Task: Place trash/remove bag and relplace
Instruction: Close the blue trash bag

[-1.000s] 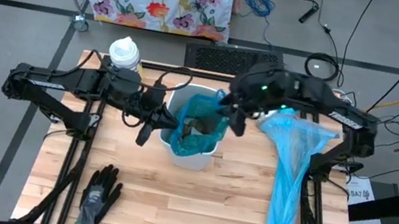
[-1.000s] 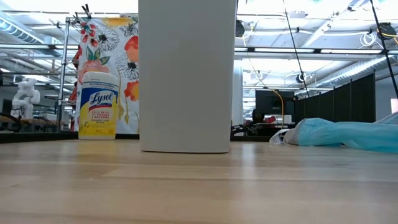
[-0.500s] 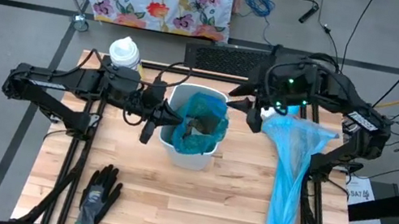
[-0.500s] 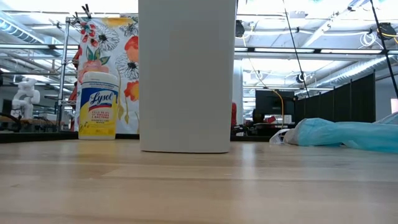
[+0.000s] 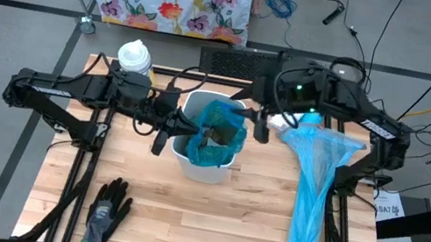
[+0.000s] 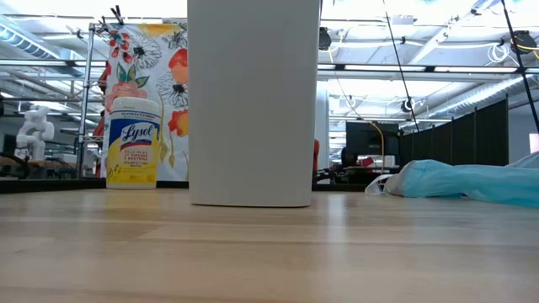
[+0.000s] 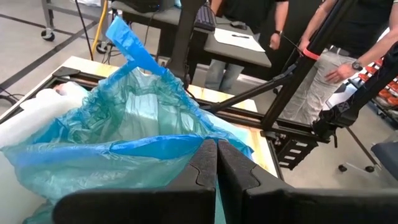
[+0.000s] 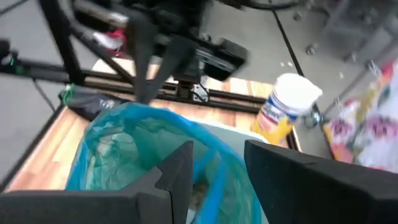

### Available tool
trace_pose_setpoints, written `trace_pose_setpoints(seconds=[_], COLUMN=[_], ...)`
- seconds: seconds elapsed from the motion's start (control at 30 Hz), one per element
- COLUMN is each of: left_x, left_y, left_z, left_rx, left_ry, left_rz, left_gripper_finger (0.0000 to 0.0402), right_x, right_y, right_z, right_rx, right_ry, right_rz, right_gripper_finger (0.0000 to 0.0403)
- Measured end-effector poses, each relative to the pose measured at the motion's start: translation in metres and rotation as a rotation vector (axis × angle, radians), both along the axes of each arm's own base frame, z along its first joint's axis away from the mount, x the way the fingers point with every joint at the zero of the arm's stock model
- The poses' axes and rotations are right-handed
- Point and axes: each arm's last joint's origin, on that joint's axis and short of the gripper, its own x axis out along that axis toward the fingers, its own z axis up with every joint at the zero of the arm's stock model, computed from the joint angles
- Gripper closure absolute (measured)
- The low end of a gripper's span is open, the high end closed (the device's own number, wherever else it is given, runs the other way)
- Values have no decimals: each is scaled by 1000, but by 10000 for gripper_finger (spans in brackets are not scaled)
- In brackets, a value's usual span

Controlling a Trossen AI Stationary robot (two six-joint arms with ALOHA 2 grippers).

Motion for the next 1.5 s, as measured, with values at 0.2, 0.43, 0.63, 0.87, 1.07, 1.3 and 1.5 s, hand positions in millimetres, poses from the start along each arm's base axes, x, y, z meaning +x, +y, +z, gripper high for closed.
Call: trace_pose_setpoints(seconds=[0.2,0.43,0.63,0.87,1.07,1.3,1.5], left_x=[0,0,0,0,0,-1,9], left_y=[0,0,-1,-1,-1,-1,-1], left_z=[0,0,0,0,-1,-4,-13], left_rx=[0,-27,-40,-65,-84,-83,-73], left_ry=[1,5,6,9,19,55,96], left_rz=[0,2,-14,-13,-8,-7,-8], left_gripper_finger=[398,398,398,398,398,398,398], right_x=[28,53,66,69,70,53,29], right_y=[16,18,18,18,18,17,18], right_z=[-17,-29,-45,-48,-49,-34,-12], right_rx=[-172,-307,-344,-364,-349,-371,-313], right_ry=[29,5,63,69,71,66,-6], right_rz=[135,201,235,248,239,142,95], right_gripper_finger=[268,268,268,315,395,402,403])
